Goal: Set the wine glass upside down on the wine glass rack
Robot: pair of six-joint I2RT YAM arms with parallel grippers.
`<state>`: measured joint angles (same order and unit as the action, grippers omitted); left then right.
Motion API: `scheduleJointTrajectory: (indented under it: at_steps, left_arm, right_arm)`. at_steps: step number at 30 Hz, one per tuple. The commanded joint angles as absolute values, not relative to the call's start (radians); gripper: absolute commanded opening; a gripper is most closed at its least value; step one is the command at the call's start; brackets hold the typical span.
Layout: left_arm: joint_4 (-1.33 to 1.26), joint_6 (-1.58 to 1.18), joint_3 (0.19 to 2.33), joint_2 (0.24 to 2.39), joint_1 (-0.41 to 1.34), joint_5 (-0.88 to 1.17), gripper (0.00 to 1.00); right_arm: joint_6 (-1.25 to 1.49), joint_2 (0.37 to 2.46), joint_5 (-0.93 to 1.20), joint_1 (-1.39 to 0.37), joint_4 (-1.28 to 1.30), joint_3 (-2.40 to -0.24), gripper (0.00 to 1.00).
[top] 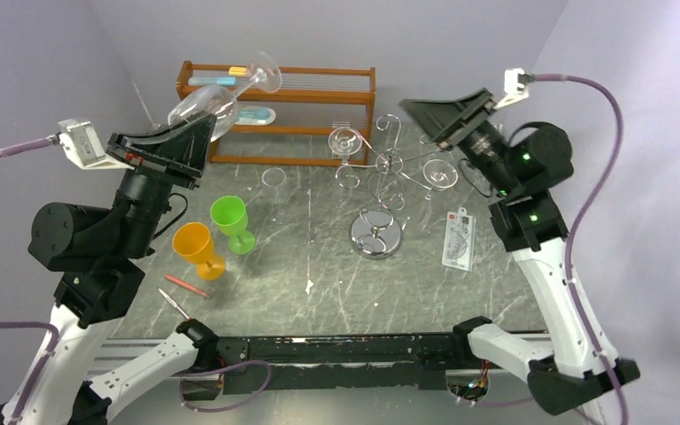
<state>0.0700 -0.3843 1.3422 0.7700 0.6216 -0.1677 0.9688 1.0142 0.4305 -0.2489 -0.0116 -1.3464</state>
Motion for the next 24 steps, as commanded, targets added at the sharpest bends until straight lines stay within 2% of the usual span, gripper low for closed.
scheduleJointTrajectory:
  at_steps: [1,6,11,17,24]
  left_arm:
    - [-0.236,-0.445,1.298,0.792,0.619,-0.026,0.05]
    - [-0.377,-0.52,1.26,0.833,0.62,0.044,0.05]
    - [-0.444,-0.591,1.229,0.854,0.619,0.1,0.05]
    - [-0.517,-0.655,1.177,0.842,0.619,0.136,0.05]
    - [-0.536,-0.674,1.14,0.813,0.619,0.137,0.05]
  right_arm:
    - [0.897,1.106,0.247,-0.529,-0.027,-1.464,0.65]
    - [0.852,1.217,0.054,-0.769,-0.099,-1.511,0.65]
    - [0.822,1.296,-0.09,-0.918,-0.203,-1.549,0.65]
    - [0.878,1.343,-0.277,-1.007,-0.332,-1.515,0.63]
    - [0.938,1.341,-0.373,-1.059,-0.544,-1.426,0.59]
